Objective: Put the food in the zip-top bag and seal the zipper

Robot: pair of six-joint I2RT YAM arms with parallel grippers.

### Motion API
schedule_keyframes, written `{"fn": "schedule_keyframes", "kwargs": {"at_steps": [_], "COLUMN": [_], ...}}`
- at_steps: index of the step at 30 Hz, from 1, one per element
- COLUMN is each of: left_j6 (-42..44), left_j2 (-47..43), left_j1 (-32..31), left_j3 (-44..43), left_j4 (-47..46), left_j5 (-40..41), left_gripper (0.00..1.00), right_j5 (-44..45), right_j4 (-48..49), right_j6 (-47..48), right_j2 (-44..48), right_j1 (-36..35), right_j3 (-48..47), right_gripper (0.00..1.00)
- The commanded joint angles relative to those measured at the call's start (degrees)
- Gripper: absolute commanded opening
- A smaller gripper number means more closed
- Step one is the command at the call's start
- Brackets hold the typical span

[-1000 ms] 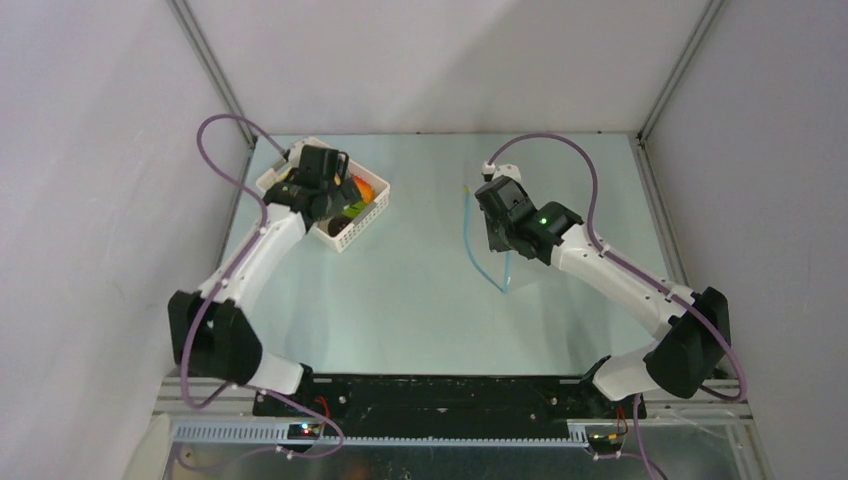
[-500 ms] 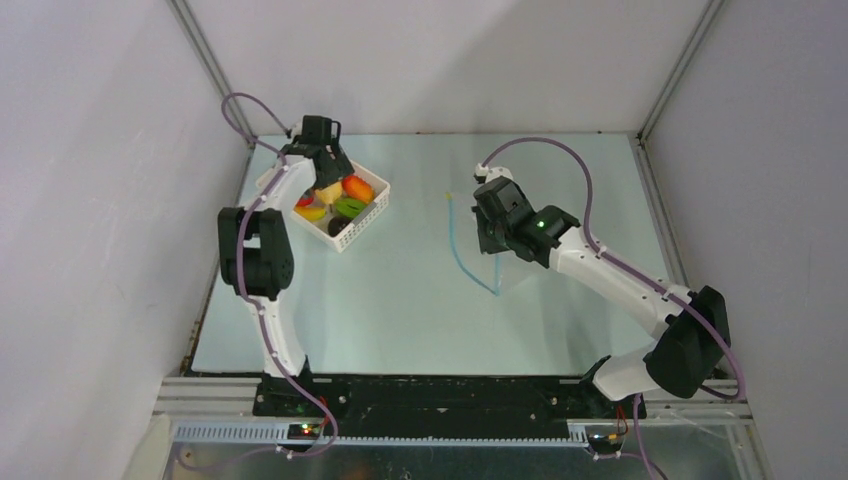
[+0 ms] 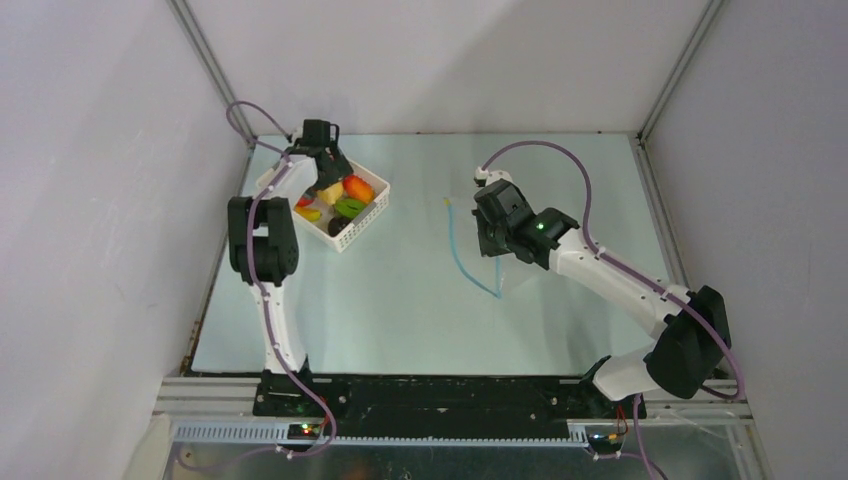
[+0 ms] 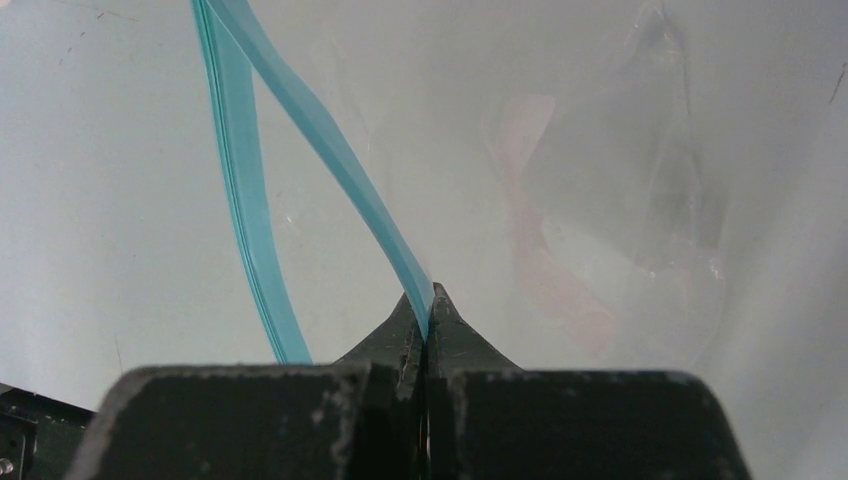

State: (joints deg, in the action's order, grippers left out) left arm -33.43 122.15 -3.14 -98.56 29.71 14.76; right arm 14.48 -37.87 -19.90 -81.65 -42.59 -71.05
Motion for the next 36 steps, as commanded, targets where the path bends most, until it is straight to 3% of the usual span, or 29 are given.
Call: {"fn": "schedule_keyframes", "kwargs": {"at_steps": [1, 16, 22, 31, 36], "left_j6": [-3.79, -7.43, -6.58, -6.54, -7.2], "left_j2": [2.19, 2.51, 0.77, -10.99, -23.24], "left_j1": [0.93, 1.38, 1.38, 1.38, 1.34], "left_j3": [-3.32, -0.32, 0.08, 4.54, 14.4], "left_j4": [-0.72, -2.37, -1.45, -1.37, -5.16], "left_j5": [-0.66, -4.77, -4.84, -5.18, -7.74], "left_gripper": [0.96, 0.72, 0.53, 0.48, 0.48], "right_j5": [-0.17, 0.1, -0.2, 0.08, 0.27], "right_j4": [0.86, 0.69, 0.8, 0.56, 0.38], "right_j6": [-0.85, -1.74, -2.05, -2.38, -2.61], "right_j2": [1.96, 3.38, 3.8, 5.26, 6.1], "right_j1": [-0.15, -0.2, -0.25, -0.6, -0.74], "right_j3": [0.45, 1.52, 1.52, 1.45, 1.61], "right_gripper": [0.0, 0.0, 0.0, 0.0, 0.0]}}
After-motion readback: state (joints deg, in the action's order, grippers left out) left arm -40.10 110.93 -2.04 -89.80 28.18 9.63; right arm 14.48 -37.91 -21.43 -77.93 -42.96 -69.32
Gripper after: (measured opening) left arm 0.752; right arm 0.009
